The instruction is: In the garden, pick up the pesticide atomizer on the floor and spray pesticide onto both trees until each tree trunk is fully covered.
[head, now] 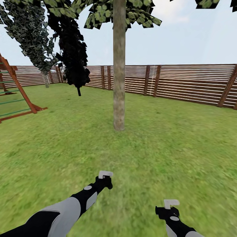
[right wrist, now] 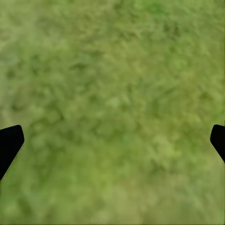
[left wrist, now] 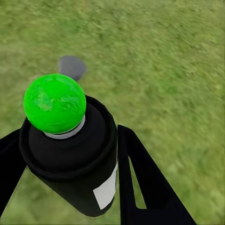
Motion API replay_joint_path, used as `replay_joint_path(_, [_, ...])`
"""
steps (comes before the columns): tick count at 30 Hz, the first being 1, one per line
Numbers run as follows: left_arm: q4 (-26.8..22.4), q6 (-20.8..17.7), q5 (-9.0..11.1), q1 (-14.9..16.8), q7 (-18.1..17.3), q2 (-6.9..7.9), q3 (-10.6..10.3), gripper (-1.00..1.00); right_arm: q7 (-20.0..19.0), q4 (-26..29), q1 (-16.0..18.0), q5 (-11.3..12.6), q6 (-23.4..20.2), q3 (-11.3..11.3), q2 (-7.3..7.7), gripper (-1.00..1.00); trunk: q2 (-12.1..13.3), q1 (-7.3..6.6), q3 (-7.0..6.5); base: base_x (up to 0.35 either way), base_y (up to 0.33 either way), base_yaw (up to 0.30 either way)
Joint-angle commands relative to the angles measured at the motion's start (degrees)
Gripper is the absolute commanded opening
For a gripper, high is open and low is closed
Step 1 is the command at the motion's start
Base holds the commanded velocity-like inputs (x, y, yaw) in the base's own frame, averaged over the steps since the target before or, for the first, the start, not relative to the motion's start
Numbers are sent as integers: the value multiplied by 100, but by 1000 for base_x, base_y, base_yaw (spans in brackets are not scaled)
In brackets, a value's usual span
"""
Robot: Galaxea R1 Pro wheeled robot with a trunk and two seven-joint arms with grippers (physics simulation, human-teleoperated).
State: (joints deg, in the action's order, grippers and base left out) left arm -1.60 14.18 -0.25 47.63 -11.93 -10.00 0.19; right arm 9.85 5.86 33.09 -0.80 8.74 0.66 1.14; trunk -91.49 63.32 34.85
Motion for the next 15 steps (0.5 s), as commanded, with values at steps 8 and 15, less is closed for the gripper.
replay_joint_path(8, [9,14,-1,3,-11,0,7,-100,15,-72,4,-12,11,12,-36,100,-2,3,6,350,0,0])
replay_joint_path(15, [11,14,-1,3,-11,0,7,-100,10,-76,4,-37,11,13,-44,100,-2,3,6,350,0,0])
